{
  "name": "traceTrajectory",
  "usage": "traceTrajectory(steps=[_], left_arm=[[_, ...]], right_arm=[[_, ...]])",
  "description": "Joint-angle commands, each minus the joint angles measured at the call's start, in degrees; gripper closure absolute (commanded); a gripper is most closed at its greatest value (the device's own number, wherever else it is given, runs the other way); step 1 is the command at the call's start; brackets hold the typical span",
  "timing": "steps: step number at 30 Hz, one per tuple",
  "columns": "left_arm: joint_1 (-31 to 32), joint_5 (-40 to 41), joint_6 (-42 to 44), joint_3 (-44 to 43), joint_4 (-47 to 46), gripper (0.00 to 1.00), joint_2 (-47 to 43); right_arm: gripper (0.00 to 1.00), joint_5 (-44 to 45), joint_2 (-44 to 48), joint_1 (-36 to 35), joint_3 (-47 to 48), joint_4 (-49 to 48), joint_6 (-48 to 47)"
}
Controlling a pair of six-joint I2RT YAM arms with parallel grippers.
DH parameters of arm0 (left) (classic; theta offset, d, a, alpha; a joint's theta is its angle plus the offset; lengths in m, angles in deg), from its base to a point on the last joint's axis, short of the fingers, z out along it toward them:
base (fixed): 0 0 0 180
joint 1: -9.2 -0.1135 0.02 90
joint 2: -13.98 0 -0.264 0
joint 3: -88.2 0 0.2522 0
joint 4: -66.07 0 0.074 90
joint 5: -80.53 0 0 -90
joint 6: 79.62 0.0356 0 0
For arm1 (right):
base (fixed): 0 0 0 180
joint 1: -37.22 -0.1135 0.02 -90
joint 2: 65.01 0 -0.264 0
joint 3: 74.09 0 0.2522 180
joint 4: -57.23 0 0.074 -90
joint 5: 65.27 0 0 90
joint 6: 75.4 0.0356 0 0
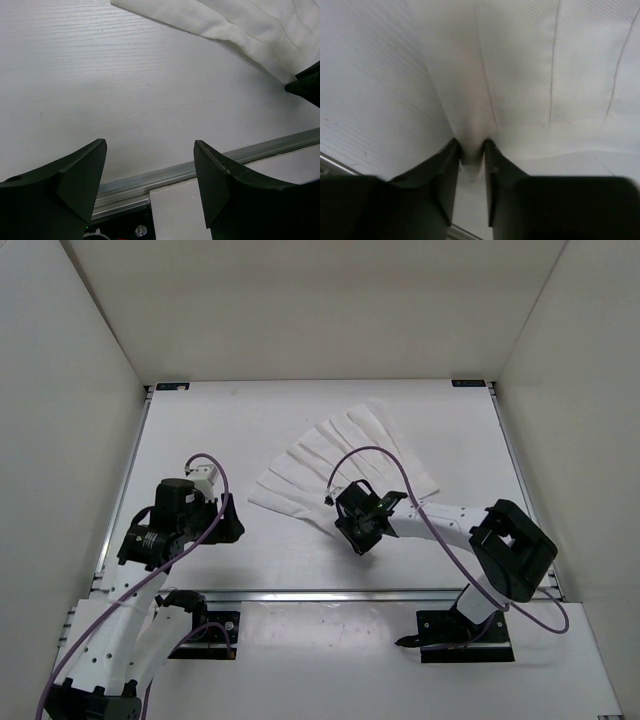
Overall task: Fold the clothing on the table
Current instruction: Flatten the skirt out
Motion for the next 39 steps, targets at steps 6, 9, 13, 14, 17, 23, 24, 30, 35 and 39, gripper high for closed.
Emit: traceTrajectory(steps=[6, 9, 13, 14, 17, 23, 24, 30, 35, 39], left_arm=[[-2.33, 0.68, -0.83, 0.49, -0.87, 0.37, -2.37], [-2.69, 0.6, -0.74, 0.4, -0.96, 0.66, -3.16], [-1.64, 2.09, -1.53, 0.49, -0.79, 0.83, -3.6], [-1.9, 2.09, -1.62, 0.22, -0.88, 0.83, -4.03], [-3.04, 2.09, -1.71, 0.49, -0.96, 0.91, -4.39], [-3.22, 1.3, -1.19, 0.49, -1.23, 0.94, -3.34], [-3.22, 1.04, -0.84, 0.49, -1.49, 0.95, -2.99], [0.29, -3.25, -3.45, 1.62, -6.3, 1.0, -3.24], [5.21, -16.43, -18.55, 13.29, -24.82, 0.97, -7.37], [2.07, -20.85, -27.01, 22.26, -39.09, 0.72, -11.93]], right_arm=[[1.0, -8.13, -8.7, 3.24, 5.67, -12.39, 5.26], [1.0, -23.77, -17.66, 8.97, 24.26, -15.95, 10.1], [1.0, -23.54, -20.77, 8.54, 50.9, -3.76, 8.09], [1.0, -21.52, -20.42, 8.63, 53.23, -2.25, 7.65], [1.0, -19.76, -10.54, 10.37, 46.2, -3.35, 8.34], [1.0, -25.36, 18.82, 25.03, -0.72, -26.37, 22.21], [1.0, -26.07, 20.87, 26.8, -4.19, -27.97, 23.37], [0.99, -29.49, 30.91, 31.65, -19.6, -30.35, 25.04], [1.0, -29.95, 28.55, 27.98, -15.4, -32.28, 26.54], [1.0, -28.44, 21.89, 19.9, -2.26, -34.04, 27.94]])
